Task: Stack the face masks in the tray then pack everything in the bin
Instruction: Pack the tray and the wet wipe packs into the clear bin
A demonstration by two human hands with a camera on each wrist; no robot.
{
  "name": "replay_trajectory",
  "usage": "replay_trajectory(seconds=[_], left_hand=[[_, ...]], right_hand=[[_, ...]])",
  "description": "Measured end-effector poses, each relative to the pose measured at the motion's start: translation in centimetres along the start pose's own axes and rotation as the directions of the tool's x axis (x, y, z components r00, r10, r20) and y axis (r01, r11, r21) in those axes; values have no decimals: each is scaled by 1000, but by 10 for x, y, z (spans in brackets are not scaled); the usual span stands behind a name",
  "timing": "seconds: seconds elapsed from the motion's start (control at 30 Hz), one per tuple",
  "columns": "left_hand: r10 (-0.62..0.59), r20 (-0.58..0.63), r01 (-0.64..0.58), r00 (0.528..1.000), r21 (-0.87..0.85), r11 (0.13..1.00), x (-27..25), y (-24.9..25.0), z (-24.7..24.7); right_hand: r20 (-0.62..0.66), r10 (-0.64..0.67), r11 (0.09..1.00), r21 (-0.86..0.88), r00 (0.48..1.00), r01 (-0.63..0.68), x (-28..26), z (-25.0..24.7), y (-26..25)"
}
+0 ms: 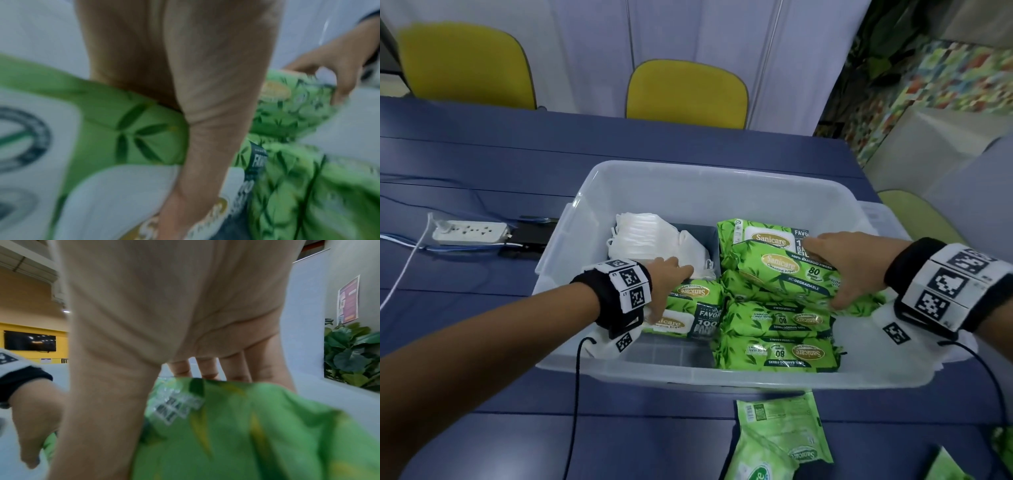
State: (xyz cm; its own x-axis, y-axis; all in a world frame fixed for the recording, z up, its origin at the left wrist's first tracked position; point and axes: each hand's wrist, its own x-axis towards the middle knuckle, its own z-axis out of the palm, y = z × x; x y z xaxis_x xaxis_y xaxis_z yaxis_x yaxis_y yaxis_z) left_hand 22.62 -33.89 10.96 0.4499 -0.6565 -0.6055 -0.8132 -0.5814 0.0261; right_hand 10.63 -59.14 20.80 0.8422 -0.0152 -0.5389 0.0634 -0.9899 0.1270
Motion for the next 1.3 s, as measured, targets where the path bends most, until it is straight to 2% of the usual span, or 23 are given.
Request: replay_trajectory(seconds=[0.2, 0.4, 0.43, 0.5, 0.57, 0.6, 0.7, 0.8, 0.87, 0.9, 0.97, 1.07, 1.1, 1.13, 1.2, 1.23, 1.3], left_hand=[[-121, -218, 180, 968, 276, 944, 4, 12, 17], [-91, -247, 157, 965, 264, 952, 8, 14, 6], [-76, -272, 132, 959, 193, 972, 7, 14, -1], [-58, -358, 17, 932, -116, 993, 4, 14, -22], [-77, -426, -117, 902, -412, 904, -1, 13, -46], [-108, -452, -156, 885, -506, 848, -2, 11, -56], [-193, -497, -195, 846, -625, 756, -2, 5, -67], [-147, -466, -218, 872, -640, 737, -10, 4, -66], [-69, -437, -248, 897, -625, 740, -17, 9, -65], [-31, -429, -269, 903, -618, 738, -22, 12, -67], [27, -447, -334, 894, -626, 704, -29, 16, -72], [91, -452, -424, 888, -723, 546, -46, 23, -86], [123, -431, -435, 894, -767, 471, -51, 24, -89], [172, -404, -439, 898, -812, 385, -54, 26, -90], [274, -345, -413, 897, -876, 248, -57, 27, -88], [303, -340, -414, 890, -882, 227, -59, 27, -87], [296, -367, -442, 882, -861, 252, -61, 27, -85]], right_hand=[[15, -10, 1000, -12, 1000, 10, 2, 1, -3], [38, 16, 999, -29, 999, -15, 0, 1, -8], [28, 21, 1000, -20, 999, -20, -1, 2, -9], [-20, 40, 999, -18, 999, -41, -5, 3, -9], [-97, 70, 996, -56, 993, -75, -9, 1, -10], [-137, 71, 993, -82, 988, -83, -11, 0, -11], [-213, 36, 976, -201, 976, -79, -19, -10, -17], [-297, -65, 937, -345, 953, -44, -31, -24, -30], [-376, -204, 914, -404, 904, 38, -45, -26, -37], [-415, -296, 892, -441, 860, 94, -54, -26, -39], [-525, -451, 839, -526, 722, 141, -69, -23, -37], [-633, -598, 772, -619, 492, 141, -89, -24, -38], [-650, -631, 754, -642, 424, 137, -92, -24, -38], [-655, -654, 739, -660, 378, 134, -94, -25, -39], [-646, -693, 708, -694, 320, 132, -95, -26, -41], [-641, -705, 697, -705, 302, 131, -94, -25, -42], [-638, -705, 695, -709, 310, 120, -91, -23, -45]])
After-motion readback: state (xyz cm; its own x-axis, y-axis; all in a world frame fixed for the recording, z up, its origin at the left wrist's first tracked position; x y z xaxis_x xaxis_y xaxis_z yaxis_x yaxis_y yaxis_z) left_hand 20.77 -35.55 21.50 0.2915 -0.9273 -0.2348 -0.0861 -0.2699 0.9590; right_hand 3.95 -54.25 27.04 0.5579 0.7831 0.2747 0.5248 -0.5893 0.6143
